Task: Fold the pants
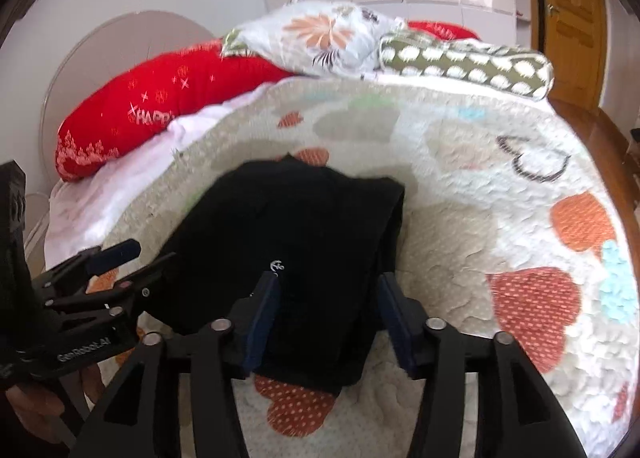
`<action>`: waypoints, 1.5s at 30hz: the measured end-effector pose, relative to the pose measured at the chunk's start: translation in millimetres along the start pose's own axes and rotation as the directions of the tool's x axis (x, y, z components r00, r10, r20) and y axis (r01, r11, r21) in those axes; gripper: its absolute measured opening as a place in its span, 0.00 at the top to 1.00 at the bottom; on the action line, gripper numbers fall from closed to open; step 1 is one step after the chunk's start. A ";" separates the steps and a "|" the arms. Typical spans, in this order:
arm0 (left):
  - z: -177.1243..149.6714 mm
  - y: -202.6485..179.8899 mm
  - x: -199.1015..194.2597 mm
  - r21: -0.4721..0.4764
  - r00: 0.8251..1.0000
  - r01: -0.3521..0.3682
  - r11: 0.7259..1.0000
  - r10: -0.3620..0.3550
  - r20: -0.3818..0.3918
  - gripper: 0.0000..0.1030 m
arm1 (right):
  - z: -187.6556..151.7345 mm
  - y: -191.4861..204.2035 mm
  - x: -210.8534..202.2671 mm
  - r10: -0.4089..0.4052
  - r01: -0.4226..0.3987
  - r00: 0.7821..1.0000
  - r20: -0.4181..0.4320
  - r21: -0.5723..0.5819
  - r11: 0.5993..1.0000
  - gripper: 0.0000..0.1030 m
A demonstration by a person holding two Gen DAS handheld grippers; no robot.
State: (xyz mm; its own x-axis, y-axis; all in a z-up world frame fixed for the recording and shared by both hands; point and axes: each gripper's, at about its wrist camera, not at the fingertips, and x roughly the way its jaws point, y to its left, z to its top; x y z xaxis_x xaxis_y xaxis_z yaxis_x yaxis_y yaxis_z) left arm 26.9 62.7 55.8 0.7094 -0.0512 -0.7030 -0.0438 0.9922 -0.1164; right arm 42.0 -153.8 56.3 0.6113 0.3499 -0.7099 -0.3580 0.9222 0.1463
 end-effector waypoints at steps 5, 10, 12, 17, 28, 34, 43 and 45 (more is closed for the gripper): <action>-4.9 -8.4 -18.0 0.025 0.999 -0.020 0.999 0.019 0.029 0.23 | -5.7 4.8 -25.1 -0.015 0.014 0.998 0.054 0.019 1.000 0.32; -10.6 -12.6 -40.1 0.030 0.996 -0.052 0.998 0.049 0.080 0.16 | -11.2 5.7 -40.4 -0.027 0.025 0.997 0.069 0.028 0.999 0.27; -12.2 -13.1 -46.3 0.029 0.994 -0.060 0.998 0.057 0.091 0.16 | -13.7 4.9 -48.0 -0.032 0.030 0.996 0.082 0.034 0.999 0.26; -15.2 -15.8 -57.2 0.046 0.992 -0.061 0.997 0.056 0.109 0.16 | -16.8 9.3 -59.5 -0.039 0.038 0.995 0.091 0.011 0.999 0.22; -15.6 -19.5 -73.1 0.049 0.984 -0.106 0.993 0.097 0.147 0.16 | -20.2 15.3 -72.3 -0.032 0.032 0.993 0.114 0.006 0.999 0.21; -15.9 -21.5 -74.9 0.059 0.984 -0.110 0.992 0.101 0.150 0.16 | -22.4 15.9 -69.0 -0.024 0.024 0.995 0.096 0.006 1.000 0.21; -16.2 -23.0 -76.5 0.063 0.982 -0.117 0.991 0.106 0.154 0.16 | -22.9 15.9 -68.0 -0.021 0.021 0.995 0.094 0.005 1.000 0.21; -16.0 -23.2 -76.8 0.062 0.982 -0.116 0.991 0.105 0.156 0.16 | -22.8 16.0 -67.0 -0.017 0.018 0.996 0.090 0.000 1.000 0.21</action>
State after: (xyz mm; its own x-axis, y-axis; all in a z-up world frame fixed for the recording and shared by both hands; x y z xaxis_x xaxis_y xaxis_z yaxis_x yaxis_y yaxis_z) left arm -37.9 41.8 101.3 0.8021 0.0719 -0.5929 -0.0823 0.9966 0.0094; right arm -20.7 -166.2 90.4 0.6784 0.3471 -0.6475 -0.3473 0.9282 0.1337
